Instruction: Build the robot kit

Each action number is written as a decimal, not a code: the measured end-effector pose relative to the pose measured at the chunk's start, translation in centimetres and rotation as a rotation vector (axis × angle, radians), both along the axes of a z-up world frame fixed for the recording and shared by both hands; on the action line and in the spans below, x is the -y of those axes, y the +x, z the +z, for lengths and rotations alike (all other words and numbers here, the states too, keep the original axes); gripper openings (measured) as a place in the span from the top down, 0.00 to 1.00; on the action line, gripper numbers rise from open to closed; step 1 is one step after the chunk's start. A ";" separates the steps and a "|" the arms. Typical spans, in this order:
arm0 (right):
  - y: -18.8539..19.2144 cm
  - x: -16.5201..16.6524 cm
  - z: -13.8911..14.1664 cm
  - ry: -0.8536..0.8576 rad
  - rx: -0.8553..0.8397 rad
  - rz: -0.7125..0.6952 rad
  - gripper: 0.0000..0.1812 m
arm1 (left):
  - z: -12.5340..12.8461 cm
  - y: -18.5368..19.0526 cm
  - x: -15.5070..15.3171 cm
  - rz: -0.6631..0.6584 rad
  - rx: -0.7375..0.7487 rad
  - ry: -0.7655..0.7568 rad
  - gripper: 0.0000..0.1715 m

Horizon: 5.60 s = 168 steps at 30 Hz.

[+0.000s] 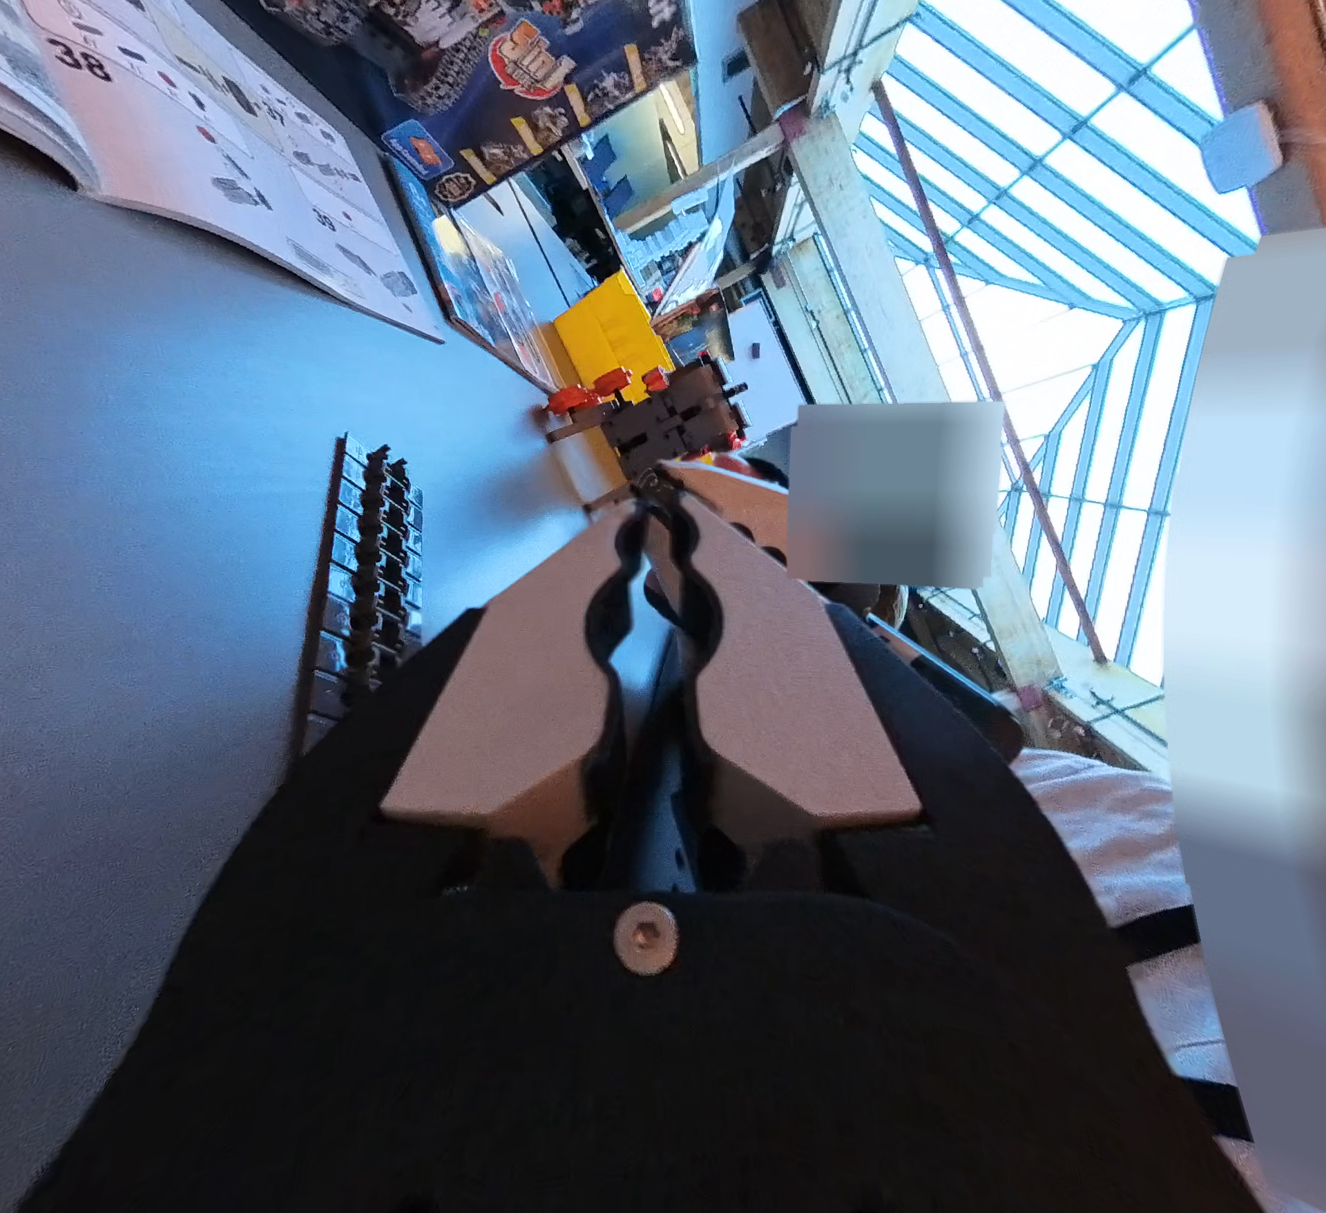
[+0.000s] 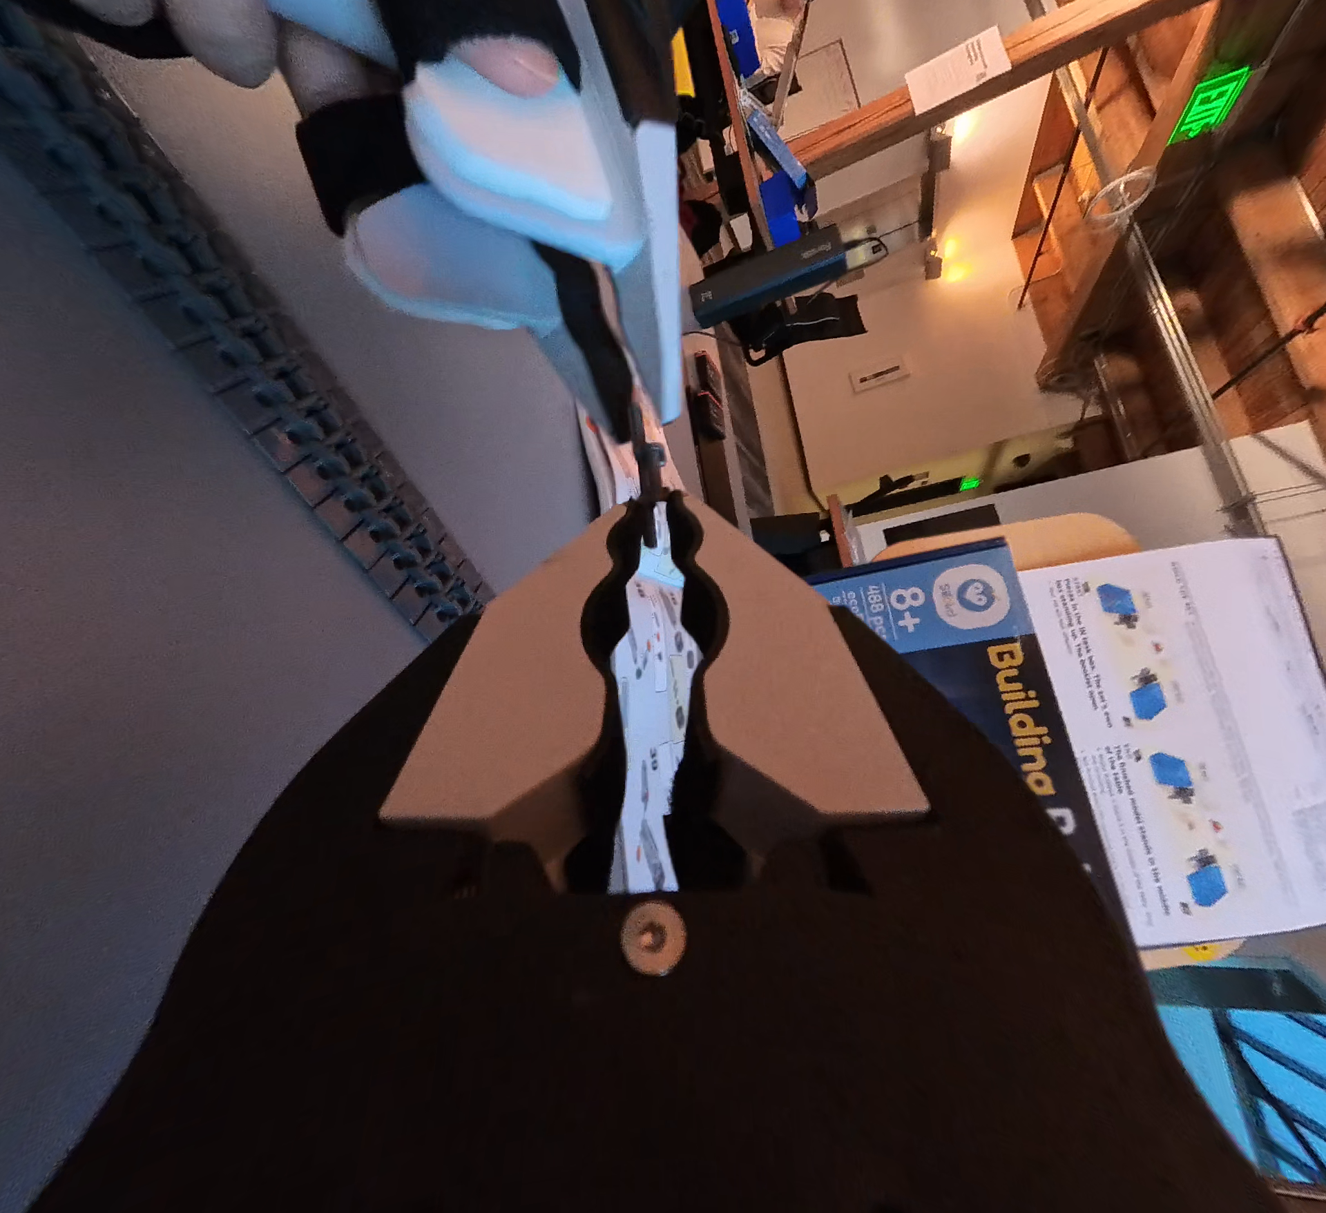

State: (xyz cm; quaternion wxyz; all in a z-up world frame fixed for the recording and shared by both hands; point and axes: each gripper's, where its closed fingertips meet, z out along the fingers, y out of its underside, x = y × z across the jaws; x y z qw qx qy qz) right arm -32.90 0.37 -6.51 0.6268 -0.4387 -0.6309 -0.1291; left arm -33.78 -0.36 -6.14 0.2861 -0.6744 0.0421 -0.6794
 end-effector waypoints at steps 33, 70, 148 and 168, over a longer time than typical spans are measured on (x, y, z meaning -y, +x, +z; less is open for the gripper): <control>-1.0 9.1 -2.9 -1.808 -0.318 0.505 0.97 | -2.3 1.3 7.2 -0.534 -0.513 0.541 1.00; 7.2 -3.0 -8.2 -1.572 -0.523 -0.315 0.97 | -9.4 5.0 -3.1 -0.423 -1.136 0.767 0.85; 2.1 1.2 -2.7 -1.476 -0.522 0.255 0.98 | -2.1 4.0 0.2 -0.473 -0.241 0.453 0.92; 6.9 -3.6 -7.3 -1.296 -0.372 -0.225 0.90 | -3.1 2.7 -2.3 -0.372 -0.371 0.480 0.96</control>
